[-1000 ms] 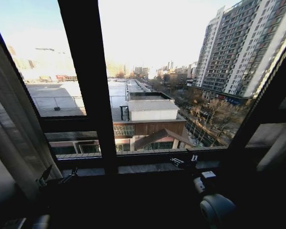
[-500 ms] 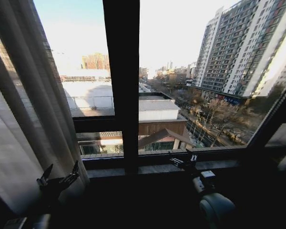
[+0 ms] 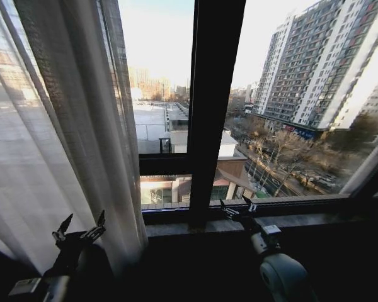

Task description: Open the curtains by pulling them apart, changing their state from closed to fully open.

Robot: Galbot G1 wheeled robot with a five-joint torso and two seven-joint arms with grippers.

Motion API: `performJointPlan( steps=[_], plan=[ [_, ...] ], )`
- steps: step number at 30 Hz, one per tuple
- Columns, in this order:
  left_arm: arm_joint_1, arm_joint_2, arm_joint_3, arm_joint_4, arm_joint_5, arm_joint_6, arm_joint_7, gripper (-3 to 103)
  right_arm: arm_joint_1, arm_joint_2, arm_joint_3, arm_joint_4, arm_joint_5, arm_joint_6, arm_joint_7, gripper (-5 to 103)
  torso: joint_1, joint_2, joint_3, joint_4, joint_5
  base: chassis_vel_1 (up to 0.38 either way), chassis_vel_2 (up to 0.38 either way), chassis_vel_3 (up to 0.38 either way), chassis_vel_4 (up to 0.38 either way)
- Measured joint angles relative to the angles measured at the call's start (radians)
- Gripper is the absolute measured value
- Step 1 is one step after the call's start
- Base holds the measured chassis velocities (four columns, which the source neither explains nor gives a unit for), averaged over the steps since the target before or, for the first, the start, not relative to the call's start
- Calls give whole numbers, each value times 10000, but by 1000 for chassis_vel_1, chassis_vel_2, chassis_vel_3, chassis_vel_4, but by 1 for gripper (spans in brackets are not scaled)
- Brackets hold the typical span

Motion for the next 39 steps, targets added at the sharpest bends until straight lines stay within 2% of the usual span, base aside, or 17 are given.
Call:
performJointPlan(
  steps=[2,4,8,11,12,13,14,16,19,21,24,33,34,35,36,37,39],
  plan=[
    [-92,90,34,61,-43,47,0,100,-22,1,8,-1,-1,35,4,100,0,0,0,-1,3,0,0,0,0],
    [-511,466,199,350,-253,270,9,100,-87,10,42,-5,-10,109,21,100,-2,-2,2,-6,15,-27,-32,18,31],
    [-1092,941,402,701,-447,547,-11,100,-102,35,76,1,-27,156,40,100,-2,-1,1,-3,8,-62,-55,50,54],
    [-1879,1503,764,1111,-730,945,-309,100,-80,82,117,3,-44,199,50,100,-2,0,1,-1,3,0,0,0,0],
    [-1879,1503,764,1111,-730,945,-309,100,-80,82,117,3,-44,199,50,100,-2,0,1,-1,3,0,0,0,0],
    [-2399,1832,1093,1396,-963,1144,-644,100,-42,118,153,-8,-85,233,53,100,0,0,1,1,-7,0,0,0,0],
    [-2721,2016,1320,1598,-1080,1229,-856,100,-18,143,189,-21,-150,261,57,100,0,0,1,2,0,0,0,0,0],
    [-2904,2107,1458,1716,-1143,1265,-947,100,-9,155,207,-29,-179,279,58,100,0,-1,2,2,-1,0,0,0,0],
    [-3790,2551,2268,2352,-1345,1458,-1122,100,0,174,337,-52,-242,348,209,100,0,-1,3,-3,3,0,0,0,0],
    [-3911,2601,2407,2434,-1359,1496,-1124,100,-10,172,355,-52,-242,358,268,100,1,-2,3,-2,4,0,0,0,0],
    [-4502,2793,3223,2798,-1376,1726,-1122,100,-126,138,500,-54,-242,421,404,100,-1,-1,1,-2,6,0,0,0,0],
    [-5011,2861,3706,3176,-1379,1871,-1227,100,-286,205,549,-130,-265,602,438,100,0,-1,1,-1,4,0,0,0,0],
    [-5039,2868,3707,3191,-1363,1896,-1346,100,-294,232,550,-144,-274,613,441,100,0,-1,1,-1,4,0,0,0,0],
    [-5072,2873,3717,3170,-1279,2021,-1827,100,-299,260,549,-177,-289,623,444,100,0,-1,1,-1,5,0,0,0,0],
    [-5072,2873,3717,3170,-1279,2021,-1827,100,-299,260,549,-177,-289,623,444,100,0,-1,1,-1,5,0,0,0,0],
    [-5084,2878,3723,3108,-1220,2125,-2244,100,-273,270,523,-216,-308,627,445,100,-1,0,1,-1,5,0,0,0,0],
    [-5118,2894,3723,3125,-1193,2169,-2431,100,-203,299,474,-263,-352,628,445,100,-1,0,0,0,3,0,0,0,0]
  ],
)
